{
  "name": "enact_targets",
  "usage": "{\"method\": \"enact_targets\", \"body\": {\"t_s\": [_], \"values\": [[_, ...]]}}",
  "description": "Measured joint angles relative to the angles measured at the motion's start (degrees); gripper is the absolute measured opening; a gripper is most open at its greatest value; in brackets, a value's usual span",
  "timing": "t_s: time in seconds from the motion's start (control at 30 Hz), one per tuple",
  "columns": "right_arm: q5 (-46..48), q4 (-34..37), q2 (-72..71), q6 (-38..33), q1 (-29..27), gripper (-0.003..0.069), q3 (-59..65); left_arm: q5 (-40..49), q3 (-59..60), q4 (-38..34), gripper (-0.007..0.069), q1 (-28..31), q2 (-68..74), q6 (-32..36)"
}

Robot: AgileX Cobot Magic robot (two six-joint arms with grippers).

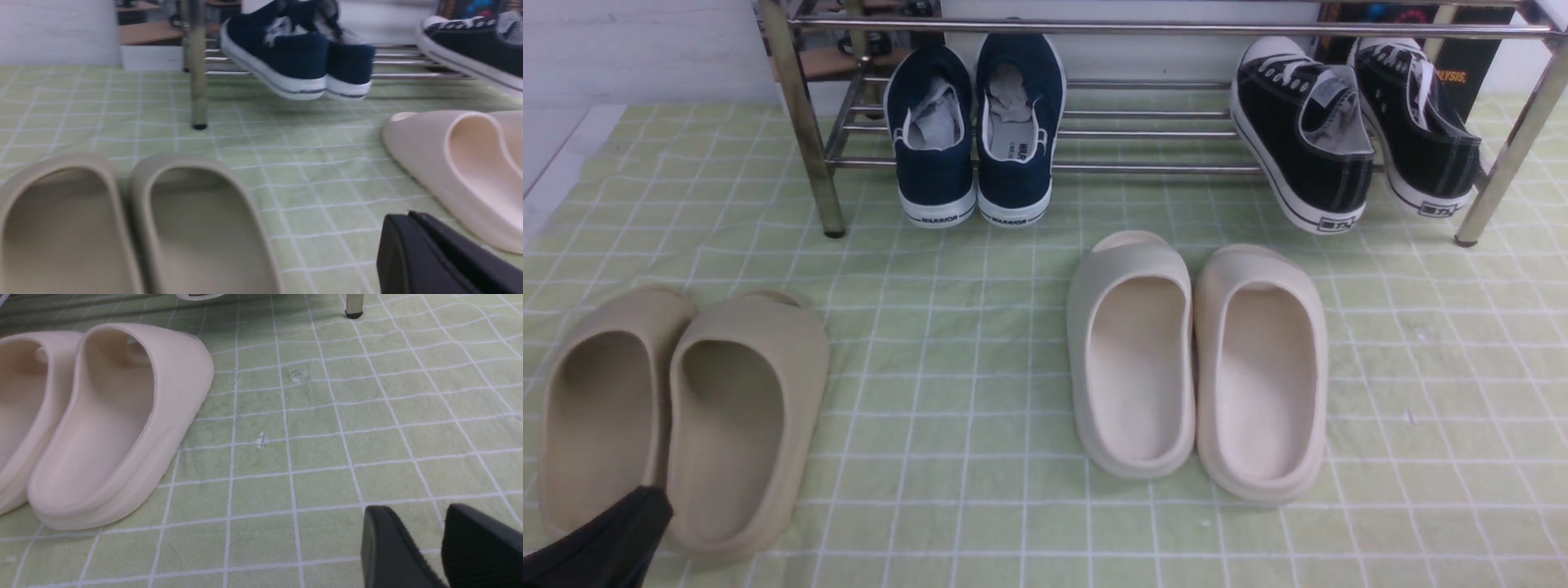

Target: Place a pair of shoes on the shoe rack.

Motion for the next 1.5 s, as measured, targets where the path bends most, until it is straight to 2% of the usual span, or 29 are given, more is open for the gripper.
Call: {"method": "enact_targets", "body": {"t_s": [0.03, 0.17, 0.27, 0.6, 1.5], "values": [[0.0, 0.0, 0.0, 0.0, 0.0, 0.0239, 0.0, 0.38, 0.09, 0.0, -0.0013, 0.53, -0.4, -0.01], [0.0, 0.0, 0.0, 0.0, 0.0, 0.0239, 0.0, 11.23, 0.26, 0.17, -0.0013, 5.42, -4.79, -0.28], [0.0, 0.0, 0.0, 0.0, 0.0, 0.0239, 0.0, 18.39, 0.41, 0.12, -0.0013, 6.14, -4.86, -0.28], [0.0, 0.0, 0.0, 0.0, 0.0, 0.0239, 0.0, 19.06, 0.41, 0.06, -0.0013, 6.19, -4.86, 2.11], [0.0, 0.0, 0.0, 0.0, 0.0, 0.0239, 0.0, 18.75, 0.41, 0.01, 0.0, 6.38, -4.86, 2.23]]}}
